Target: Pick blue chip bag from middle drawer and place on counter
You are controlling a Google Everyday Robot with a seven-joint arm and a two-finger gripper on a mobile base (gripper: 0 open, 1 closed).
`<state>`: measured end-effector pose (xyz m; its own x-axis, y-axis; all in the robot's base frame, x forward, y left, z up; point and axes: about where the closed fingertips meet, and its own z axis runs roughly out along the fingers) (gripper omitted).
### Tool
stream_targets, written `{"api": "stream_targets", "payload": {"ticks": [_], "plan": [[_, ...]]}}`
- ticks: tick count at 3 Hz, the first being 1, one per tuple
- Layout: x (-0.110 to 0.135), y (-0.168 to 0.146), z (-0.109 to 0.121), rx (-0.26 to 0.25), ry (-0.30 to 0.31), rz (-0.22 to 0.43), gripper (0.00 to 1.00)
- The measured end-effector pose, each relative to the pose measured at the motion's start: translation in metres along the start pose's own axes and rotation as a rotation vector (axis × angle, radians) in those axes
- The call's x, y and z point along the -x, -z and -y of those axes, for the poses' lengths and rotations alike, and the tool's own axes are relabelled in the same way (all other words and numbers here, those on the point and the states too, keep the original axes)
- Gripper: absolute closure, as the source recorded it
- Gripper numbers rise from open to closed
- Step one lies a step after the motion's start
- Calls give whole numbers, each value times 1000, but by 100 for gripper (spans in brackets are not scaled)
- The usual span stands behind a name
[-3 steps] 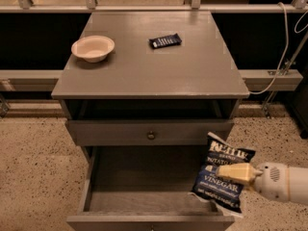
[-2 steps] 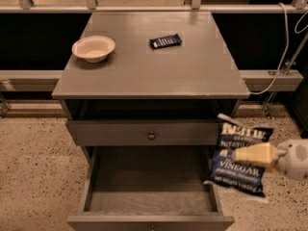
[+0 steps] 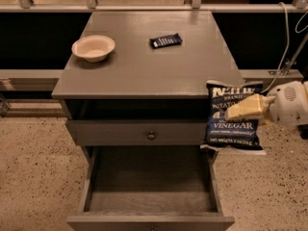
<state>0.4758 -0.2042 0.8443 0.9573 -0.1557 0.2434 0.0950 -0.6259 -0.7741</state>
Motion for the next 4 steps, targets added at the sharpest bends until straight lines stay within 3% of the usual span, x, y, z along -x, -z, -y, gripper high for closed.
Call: {"api": "stream_targets", "payload": {"ticks": [2, 4], "plan": [[-68, -13, 50, 73, -18, 69, 79], [-141, -44, 64, 105, -133, 102, 84]]}}
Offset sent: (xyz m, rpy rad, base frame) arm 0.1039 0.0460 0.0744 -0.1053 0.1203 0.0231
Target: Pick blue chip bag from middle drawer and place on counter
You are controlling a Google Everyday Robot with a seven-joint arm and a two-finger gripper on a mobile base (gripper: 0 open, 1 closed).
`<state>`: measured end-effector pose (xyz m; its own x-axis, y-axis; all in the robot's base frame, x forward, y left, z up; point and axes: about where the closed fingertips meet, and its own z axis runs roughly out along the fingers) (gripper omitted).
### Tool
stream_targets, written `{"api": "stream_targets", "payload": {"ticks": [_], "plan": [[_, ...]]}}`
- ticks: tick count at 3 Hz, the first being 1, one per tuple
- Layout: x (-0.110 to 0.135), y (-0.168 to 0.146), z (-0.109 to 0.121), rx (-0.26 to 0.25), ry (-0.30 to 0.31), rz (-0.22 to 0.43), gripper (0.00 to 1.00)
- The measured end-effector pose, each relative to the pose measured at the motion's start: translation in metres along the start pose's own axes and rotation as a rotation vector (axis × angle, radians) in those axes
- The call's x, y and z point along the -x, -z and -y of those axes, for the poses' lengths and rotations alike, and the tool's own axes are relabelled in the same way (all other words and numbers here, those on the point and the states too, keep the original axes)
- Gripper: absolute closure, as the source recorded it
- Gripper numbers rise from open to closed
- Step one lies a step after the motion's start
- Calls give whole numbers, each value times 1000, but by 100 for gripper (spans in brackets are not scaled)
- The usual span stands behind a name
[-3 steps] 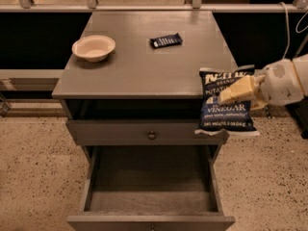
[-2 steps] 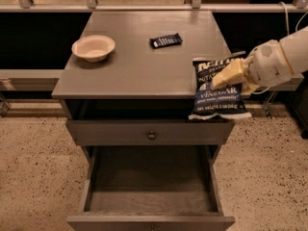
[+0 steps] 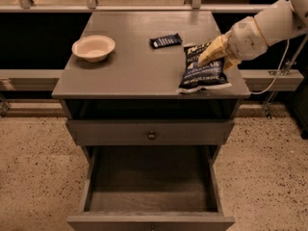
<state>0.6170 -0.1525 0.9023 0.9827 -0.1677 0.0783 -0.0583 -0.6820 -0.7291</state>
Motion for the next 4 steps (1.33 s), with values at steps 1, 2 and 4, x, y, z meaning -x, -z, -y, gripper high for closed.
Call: {"api": "stream_targets", "payload": {"ticks": [1, 2, 4], "plan": [[-27, -8, -3, -1, -85, -14, 84], [-45, -14, -8, -14, -199, -50, 66], [-58, -26, -13, -32, -352, -76, 19]]}}
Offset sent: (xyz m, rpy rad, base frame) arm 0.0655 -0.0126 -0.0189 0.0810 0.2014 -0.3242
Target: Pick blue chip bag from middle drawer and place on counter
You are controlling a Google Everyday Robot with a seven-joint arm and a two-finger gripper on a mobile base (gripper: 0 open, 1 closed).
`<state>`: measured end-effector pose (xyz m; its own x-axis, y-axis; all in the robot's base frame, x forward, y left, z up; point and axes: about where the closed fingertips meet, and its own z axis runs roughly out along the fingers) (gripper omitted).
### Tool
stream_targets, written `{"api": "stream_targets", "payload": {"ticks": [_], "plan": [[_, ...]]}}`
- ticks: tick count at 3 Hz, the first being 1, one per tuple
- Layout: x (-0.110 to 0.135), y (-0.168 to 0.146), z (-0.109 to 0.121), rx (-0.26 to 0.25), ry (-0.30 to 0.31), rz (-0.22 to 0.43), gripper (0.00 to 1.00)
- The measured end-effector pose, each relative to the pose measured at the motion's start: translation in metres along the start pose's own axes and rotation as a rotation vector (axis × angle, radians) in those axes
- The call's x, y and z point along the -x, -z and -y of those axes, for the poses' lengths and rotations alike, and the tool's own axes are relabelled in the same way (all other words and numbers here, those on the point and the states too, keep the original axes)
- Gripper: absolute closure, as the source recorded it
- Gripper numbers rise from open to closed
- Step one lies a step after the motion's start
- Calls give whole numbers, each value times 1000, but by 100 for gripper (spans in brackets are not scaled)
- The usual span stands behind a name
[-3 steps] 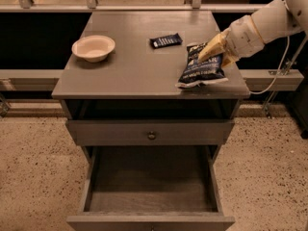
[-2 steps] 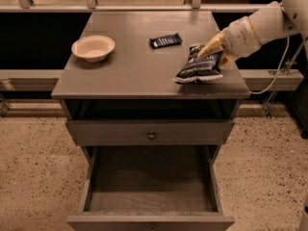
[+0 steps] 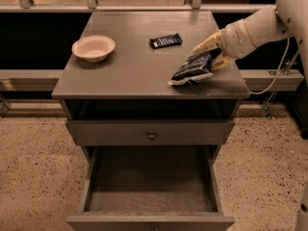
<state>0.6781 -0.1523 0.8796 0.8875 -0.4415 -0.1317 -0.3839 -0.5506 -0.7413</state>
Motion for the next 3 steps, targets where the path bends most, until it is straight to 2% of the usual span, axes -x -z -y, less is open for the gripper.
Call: {"api": "stream_targets", "payload": {"ticks": [1, 2, 3], "plan": [[-1, -4, 1, 1, 2, 2, 0], [-1, 2, -1, 33, 7, -25, 0], [-1, 25, -4, 107, 25, -106, 0]]}}
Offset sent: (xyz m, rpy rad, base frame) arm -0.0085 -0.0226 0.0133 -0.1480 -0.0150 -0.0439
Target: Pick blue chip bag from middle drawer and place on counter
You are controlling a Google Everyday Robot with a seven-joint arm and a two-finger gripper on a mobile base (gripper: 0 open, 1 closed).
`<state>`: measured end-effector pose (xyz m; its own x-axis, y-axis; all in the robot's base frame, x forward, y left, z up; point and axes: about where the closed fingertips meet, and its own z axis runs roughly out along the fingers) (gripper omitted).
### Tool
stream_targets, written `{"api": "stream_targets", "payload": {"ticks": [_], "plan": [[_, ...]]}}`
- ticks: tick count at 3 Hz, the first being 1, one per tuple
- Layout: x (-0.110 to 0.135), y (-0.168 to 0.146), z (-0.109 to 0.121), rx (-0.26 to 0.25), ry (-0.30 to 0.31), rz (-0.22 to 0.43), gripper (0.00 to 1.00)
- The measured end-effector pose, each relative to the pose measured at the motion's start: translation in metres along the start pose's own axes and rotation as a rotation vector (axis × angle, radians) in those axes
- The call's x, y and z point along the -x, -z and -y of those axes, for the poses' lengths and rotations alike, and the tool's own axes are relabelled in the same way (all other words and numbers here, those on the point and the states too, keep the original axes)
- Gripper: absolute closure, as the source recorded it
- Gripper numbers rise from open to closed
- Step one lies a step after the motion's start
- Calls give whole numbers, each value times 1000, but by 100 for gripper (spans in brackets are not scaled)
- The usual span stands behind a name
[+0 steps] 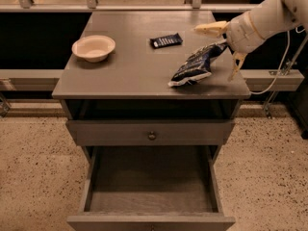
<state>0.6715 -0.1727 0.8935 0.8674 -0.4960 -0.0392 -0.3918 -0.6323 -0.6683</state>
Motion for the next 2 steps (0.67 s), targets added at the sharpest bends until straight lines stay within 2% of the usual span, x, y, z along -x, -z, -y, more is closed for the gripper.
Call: {"api": "stream_targets", "payload": {"ticks": [1, 2], "plan": [[-1, 33, -9, -12, -2, -59, 0], [-2, 35, -10, -12, -4, -62, 0]]}}
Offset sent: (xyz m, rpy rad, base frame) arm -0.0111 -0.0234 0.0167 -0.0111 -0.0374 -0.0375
